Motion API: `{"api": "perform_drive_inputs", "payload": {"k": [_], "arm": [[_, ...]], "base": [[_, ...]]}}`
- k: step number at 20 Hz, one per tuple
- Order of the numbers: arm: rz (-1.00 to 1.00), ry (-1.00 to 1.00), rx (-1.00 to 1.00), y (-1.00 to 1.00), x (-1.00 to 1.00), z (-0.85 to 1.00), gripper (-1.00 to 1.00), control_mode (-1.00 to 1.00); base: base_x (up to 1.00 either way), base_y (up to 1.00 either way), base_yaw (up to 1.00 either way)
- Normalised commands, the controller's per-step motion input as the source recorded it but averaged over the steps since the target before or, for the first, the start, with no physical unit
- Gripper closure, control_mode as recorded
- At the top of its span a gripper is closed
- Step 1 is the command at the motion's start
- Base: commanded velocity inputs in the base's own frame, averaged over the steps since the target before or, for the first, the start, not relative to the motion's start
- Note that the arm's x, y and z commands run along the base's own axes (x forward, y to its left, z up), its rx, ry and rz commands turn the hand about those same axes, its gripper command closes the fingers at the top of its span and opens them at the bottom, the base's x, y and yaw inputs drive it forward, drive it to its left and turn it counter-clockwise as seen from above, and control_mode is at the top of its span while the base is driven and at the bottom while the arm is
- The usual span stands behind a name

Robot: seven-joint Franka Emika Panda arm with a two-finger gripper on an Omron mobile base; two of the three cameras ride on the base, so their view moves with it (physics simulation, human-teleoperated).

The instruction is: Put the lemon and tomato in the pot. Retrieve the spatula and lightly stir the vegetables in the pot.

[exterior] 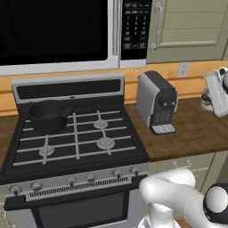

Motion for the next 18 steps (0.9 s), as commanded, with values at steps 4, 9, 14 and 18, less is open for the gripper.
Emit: {"api": "perform_drive_inputs", "payload": {"k": [4, 9, 14, 18], "arm": [[-0.7, -0.01, 0.31, 0.31, -0.08, 0.17, 1.0, -1.0], [-0.63, -0.01, 0.37, 0.39, -0.06, 0.4, 1.0, -1.0], [-0.52, -0.18, 0.39, 0.57, 0.0, 0.47, 1.0, -1.0], [-0.49, -0.27, 0.36, 0.59, 0.0, 0.24, 1.0, -1.0]], "base": [[0.0, 0.0, 0.0], [0.0, 0.0, 0.0], [0.0, 0.0, 0.0], [0.0, 0.0, 0.0]]}}
